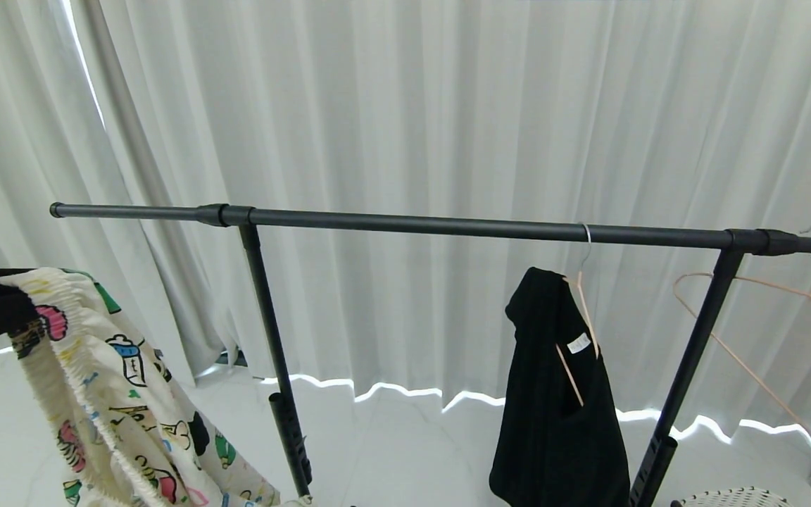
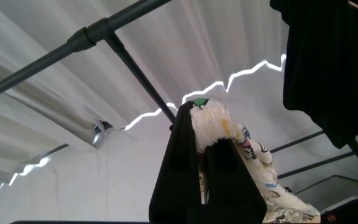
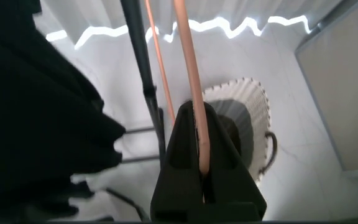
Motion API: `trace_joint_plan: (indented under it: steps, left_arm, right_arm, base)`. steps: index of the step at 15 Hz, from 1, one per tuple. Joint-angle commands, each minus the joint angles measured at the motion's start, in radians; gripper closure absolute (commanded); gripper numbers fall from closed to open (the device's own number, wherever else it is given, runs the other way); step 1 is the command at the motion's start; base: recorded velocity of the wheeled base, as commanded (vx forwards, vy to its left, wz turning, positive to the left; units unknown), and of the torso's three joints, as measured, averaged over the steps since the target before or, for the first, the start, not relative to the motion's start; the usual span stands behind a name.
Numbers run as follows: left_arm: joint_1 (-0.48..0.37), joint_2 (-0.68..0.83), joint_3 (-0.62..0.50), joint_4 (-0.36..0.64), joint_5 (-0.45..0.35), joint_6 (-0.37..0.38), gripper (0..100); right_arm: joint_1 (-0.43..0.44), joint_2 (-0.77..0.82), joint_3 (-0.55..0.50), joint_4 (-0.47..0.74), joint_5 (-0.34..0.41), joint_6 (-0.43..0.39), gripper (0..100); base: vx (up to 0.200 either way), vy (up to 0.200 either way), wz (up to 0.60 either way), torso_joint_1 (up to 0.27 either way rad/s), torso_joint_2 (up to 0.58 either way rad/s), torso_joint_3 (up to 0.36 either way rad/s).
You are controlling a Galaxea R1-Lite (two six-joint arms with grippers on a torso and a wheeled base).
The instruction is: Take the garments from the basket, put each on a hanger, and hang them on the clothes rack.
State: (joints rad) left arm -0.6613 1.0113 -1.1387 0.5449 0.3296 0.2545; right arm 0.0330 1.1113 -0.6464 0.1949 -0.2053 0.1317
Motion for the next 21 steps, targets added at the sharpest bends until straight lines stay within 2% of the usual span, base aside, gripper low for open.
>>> trace_joint_plan:
  steps: [1,7,9,11,14,16,18,20,21]
  left_arm:
    - [0.0,-0.011,0.007,0.001,0.0,0.0,100]
    - [-0.001,-0.031,0.037,-0.005,-0.001,0.0,100]
    - [0.0,-0.028,0.04,-0.014,-0.001,0.0,100]
    - [-0.001,-0.025,0.048,-0.014,-0.001,0.002,100]
    - [0.0,-0.025,0.065,-0.014,-0.001,0.002,100]
    - [-0.001,-0.023,0.076,-0.014,-0.001,0.0,100]
    - [-0.001,-0.016,0.088,-0.017,-0.001,0.0,100]
    - [0.008,0.01,0.116,-0.042,0.002,-0.007,100]
    - [0.023,0.03,0.129,-0.056,0.02,-0.009,100]
  right_arm:
    - [0.015,-0.163,0.042,0.066,0.0,-0.018,100]
    - [0.021,-0.332,0.063,0.167,0.007,-0.104,100]
    - [0.061,-0.343,0.044,0.164,0.043,-0.133,100]
    - [0.142,-0.344,0.031,0.161,0.067,-0.153,100]
    - [0.354,-0.346,0.031,0.141,0.069,-0.153,100]
    - [0.555,-0.346,0.034,0.141,0.07,-0.152,100]
    - [0.757,-0.335,0.039,0.141,0.072,-0.136,100]
    - [0.938,-0.294,0.037,0.11,0.073,-0.073,100]
    - [1.013,-0.258,0.037,0.058,0.073,-0.032,100]
  base:
    - [-0.2,0.0,0.0,0.017,0.01,-0.007]
    - [-0.2,0.0,0.0,-0.002,0.0,0.003]
    - [-0.2,0.0,0.0,-0.007,0.0,0.002]
    - [-0.2,0.0,0.0,0.0,0.0,0.007]
    - [-0.2,0.0,0.0,0.002,0.0,0.004]
    - [-0.2,0.0,0.0,0.002,0.0,0.0]
    - [0.0,0.0,0.0,0.0,0.0,0.0]
    - [0.0,0.0,0.0,0.0,0.0,0.0]
    - [0.0,0.0,0.0,0.0,0.0,0.0]
